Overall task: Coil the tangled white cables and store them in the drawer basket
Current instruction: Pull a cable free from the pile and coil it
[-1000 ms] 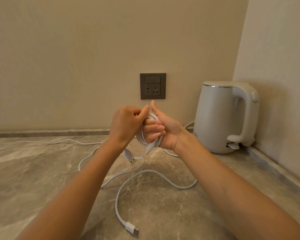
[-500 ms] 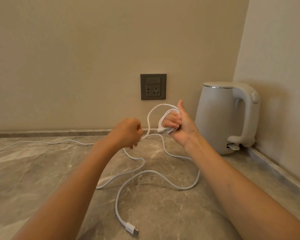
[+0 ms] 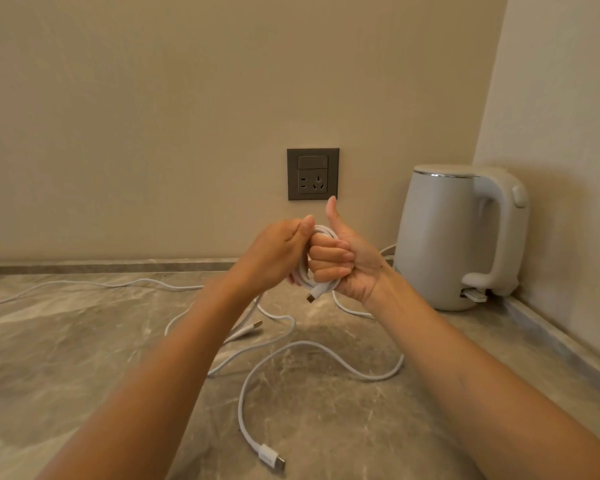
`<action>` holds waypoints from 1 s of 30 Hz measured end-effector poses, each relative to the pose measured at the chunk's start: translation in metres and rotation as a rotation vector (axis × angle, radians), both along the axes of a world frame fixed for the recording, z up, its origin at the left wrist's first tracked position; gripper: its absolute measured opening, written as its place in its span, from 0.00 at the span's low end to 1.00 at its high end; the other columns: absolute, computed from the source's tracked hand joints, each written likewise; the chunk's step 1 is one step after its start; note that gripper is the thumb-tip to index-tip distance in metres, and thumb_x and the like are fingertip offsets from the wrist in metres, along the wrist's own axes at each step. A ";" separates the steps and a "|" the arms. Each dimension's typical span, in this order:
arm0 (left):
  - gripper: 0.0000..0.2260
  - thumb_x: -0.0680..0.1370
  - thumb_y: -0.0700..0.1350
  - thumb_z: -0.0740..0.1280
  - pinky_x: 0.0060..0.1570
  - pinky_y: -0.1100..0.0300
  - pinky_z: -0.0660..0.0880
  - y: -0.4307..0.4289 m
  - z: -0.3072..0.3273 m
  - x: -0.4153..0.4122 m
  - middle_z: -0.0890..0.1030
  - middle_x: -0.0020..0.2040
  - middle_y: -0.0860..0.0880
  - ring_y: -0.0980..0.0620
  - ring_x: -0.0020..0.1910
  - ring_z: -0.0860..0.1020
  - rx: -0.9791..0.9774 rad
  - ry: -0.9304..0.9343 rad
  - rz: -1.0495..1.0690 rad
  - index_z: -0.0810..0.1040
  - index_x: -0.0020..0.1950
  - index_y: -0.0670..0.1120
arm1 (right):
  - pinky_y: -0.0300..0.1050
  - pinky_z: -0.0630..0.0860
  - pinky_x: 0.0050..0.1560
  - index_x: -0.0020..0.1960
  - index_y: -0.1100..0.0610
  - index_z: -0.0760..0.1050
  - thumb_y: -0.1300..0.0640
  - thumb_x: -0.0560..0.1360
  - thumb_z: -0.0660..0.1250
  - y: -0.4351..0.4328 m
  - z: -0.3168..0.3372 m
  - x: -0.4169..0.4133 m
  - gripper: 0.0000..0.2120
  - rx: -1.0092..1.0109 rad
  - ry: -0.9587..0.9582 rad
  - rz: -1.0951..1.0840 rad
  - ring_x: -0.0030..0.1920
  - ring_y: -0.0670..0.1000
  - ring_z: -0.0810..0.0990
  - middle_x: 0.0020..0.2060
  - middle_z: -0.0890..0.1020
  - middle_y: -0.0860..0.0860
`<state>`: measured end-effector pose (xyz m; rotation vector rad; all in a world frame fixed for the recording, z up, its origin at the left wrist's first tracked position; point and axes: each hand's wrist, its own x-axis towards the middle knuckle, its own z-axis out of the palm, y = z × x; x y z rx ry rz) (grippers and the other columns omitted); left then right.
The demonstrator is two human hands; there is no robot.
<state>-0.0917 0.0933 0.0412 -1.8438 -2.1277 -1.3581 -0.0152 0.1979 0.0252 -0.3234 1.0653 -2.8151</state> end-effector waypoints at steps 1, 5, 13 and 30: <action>0.19 0.83 0.48 0.50 0.21 0.71 0.66 -0.001 -0.001 0.002 0.73 0.25 0.51 0.59 0.19 0.71 -0.010 -0.011 -0.010 0.68 0.33 0.49 | 0.35 0.65 0.18 0.20 0.63 0.69 0.34 0.73 0.54 0.001 -0.001 0.000 0.36 0.014 -0.015 -0.025 0.17 0.45 0.58 0.14 0.70 0.53; 0.20 0.83 0.48 0.48 0.28 0.63 0.66 -0.001 -0.004 0.003 0.71 0.25 0.51 0.53 0.24 0.71 -0.076 0.135 0.072 0.66 0.33 0.50 | 0.31 0.61 0.13 0.23 0.59 0.67 0.33 0.74 0.52 -0.005 0.004 0.004 0.33 0.041 -0.146 -0.216 0.12 0.43 0.57 0.12 0.64 0.48; 0.19 0.83 0.46 0.50 0.41 0.56 0.65 0.005 -0.005 0.009 0.77 0.39 0.40 0.41 0.41 0.74 -0.095 0.181 0.153 0.75 0.45 0.38 | 0.30 0.57 0.15 0.22 0.56 0.59 0.35 0.78 0.49 -0.012 0.005 0.002 0.33 0.180 -0.402 -0.781 0.12 0.43 0.55 0.14 0.58 0.48; 0.13 0.82 0.40 0.51 0.49 0.46 0.72 -0.002 -0.001 -0.003 0.78 0.46 0.37 0.39 0.46 0.76 0.042 0.153 0.384 0.75 0.51 0.38 | 0.45 0.76 0.49 0.48 0.62 0.75 0.55 0.68 0.68 -0.009 0.003 0.004 0.12 0.140 -0.152 -0.591 0.31 0.46 0.74 0.30 0.73 0.50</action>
